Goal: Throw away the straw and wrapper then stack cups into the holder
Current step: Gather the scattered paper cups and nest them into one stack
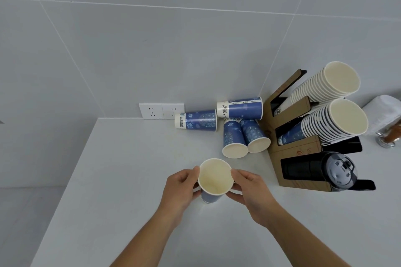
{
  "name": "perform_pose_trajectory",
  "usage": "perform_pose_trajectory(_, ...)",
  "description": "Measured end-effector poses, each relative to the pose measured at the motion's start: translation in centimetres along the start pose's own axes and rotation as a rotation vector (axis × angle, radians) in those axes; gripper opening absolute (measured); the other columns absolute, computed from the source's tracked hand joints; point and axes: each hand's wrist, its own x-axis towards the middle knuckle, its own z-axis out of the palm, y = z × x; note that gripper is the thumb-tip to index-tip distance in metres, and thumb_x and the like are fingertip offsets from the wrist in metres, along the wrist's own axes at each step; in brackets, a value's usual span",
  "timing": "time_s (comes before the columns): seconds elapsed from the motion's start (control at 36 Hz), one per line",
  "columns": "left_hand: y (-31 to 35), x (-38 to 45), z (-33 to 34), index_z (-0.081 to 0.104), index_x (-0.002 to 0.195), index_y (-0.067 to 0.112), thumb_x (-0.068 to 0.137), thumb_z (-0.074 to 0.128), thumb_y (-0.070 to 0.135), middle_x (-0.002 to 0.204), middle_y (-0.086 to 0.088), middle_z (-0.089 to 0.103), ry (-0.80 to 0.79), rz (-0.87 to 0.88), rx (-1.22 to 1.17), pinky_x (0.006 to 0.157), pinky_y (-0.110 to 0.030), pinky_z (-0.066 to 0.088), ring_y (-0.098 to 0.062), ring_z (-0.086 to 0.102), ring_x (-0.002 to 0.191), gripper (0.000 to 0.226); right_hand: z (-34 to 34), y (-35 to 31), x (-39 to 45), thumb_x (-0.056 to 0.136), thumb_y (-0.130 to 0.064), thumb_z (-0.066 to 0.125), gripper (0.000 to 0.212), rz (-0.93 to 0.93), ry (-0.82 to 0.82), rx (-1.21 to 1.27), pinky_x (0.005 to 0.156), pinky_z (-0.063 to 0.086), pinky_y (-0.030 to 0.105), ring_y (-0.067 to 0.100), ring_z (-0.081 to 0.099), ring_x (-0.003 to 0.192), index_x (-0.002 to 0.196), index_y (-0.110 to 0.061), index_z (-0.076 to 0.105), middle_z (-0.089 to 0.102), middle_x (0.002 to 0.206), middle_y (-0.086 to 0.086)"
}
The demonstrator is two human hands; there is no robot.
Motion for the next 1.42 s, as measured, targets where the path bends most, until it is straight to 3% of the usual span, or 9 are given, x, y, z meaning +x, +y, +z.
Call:
perform_pose_trajectory(0.11,-0.2,0.2,0.0,0.071,0.089,0.0,0.093,0.059,0.033,0.099,-0.017,0.073,-0.002,-0.012,0.004,0.069,-0.026,0.058,-0.024,0.07,0.097,0.034,0.1,0.0,0.1,0.101,-0.024,0.048,0.028,0.01,0.003,0.016,0.089,0.057,0.035,0.023,0.066,0.106,0.12,-0.012,0.065,0.067,0.116,0.008)
perform_pose_trajectory(0.31,0.0,0.5,-0.6,0.074,0.092,0.013,0.091,0.061,0.032,0.107,-0.012,0.073,-0.049,-0.074,0.029,0.095,-0.041,0.054,-0.025,0.068,0.105,0.023,-0.3,-0.4,0.3,0.102,-0.02,0.047,0.028,0.041,-0.015,0.037,0.092,0.054,0.036,0.024,0.067,0.107,0.119,-0.011,0.068,0.071,0.115,0.009)
perform_pose_trajectory(0.44,0.1,1.4,-1.1,0.073,0.097,0.018,0.091,0.06,0.028,0.108,-0.005,0.073,-0.049,-0.087,0.036,0.09,-0.035,0.053,-0.02,0.068,0.103,0.017,-1.1,-1.2,0.9,0.101,-0.019,0.05,0.026,0.039,0.005,0.079,0.09,0.053,0.034,0.023,0.066,0.108,0.121,-0.011,0.064,0.07,0.117,0.008)
perform_pose_trajectory(0.58,1.1,3.1,-1.8,0.072,0.099,0.015,0.093,0.06,0.025,0.109,-0.011,0.07,-0.026,-0.096,-0.006,0.088,-0.036,0.054,-0.025,0.067,0.103,0.016,-2.2,-3.2,2.4,0.099,-0.02,0.055,0.028,0.024,0.052,0.161,0.096,0.052,0.037,0.024,0.064,0.11,0.124,-0.01,0.062,0.068,0.119,0.009)
perform_pose_trajectory(0.97,6.5,11.7,0.9,0.07,0.099,0.006,0.092,0.06,0.015,0.098,-0.013,0.07,-0.036,-0.05,-0.061,0.089,-0.035,0.054,-0.025,0.066,0.095,0.015,-4.4,-8.5,9.3,0.098,-0.017,0.057,0.036,-0.002,0.215,0.334,0.089,0.05,0.035,0.022,0.065,0.1,0.131,-0.004,0.055,0.064,0.12,0.014)
perform_pose_trajectory(1.14,9.0,15.2,4.0,0.069,0.096,0.006,0.091,0.062,0.014,0.095,-0.011,0.069,-0.089,-0.008,-0.055,0.087,-0.031,0.054,-0.022,0.065,0.09,0.011,-4.7,-10.4,12.3,0.098,-0.016,0.056,0.04,-0.018,0.292,0.355,0.093,0.051,0.033,0.024,0.061,0.113,0.137,-0.009,0.051,0.061,0.127,0.011)
perform_pose_trajectory(1.25,10.4,17.0,6.3,0.063,0.079,0.011,0.091,0.058,0.008,0.088,-0.01,0.061,-0.132,0.005,-0.043,0.083,-0.029,0.05,-0.022,0.057,0.086,0.013,-4.9,-11.3,14.0,0.097,-0.018,0.057,0.04,-0.052,0.353,0.26,0.101,0.05,0.037,0.019,0.059,0.108,0.137,-0.016,0.051,0.06,0.105,-0.003)
perform_pose_trajectory(1.36,11.1,19.0,8.1,0.065,0.073,0.014,0.088,0.058,0.01,0.083,-0.009,0.059,-0.145,0.009,0.018,0.079,-0.03,0.048,-0.021,0.052,0.082,0.017,-5.4,-11.4,15.6,0.09,-0.03,0.061,0.05,-0.068,0.418,0.088,0.103,0.048,0.044,0.02,0.059,0.115,0.139,-0.022,0.051,0.062,0.127,0.0)
perform_pose_trajectory(1.42,11.1,20.1,8.7,0.07,0.073,0.016,0.081,0.06,0.016,0.082,-0.008,0.064,-0.132,0.0,0.05,0.083,-0.034,0.051,-0.021,0.056,0.082,0.013,-5.5,-11.4,15.9,0.089,-0.03,0.059,0.036,-0.065,0.425,0.042,0.1,0.05,0.045,0.021,0.061,0.11,0.125,-0.023,0.061,0.066,0.121,0.002)
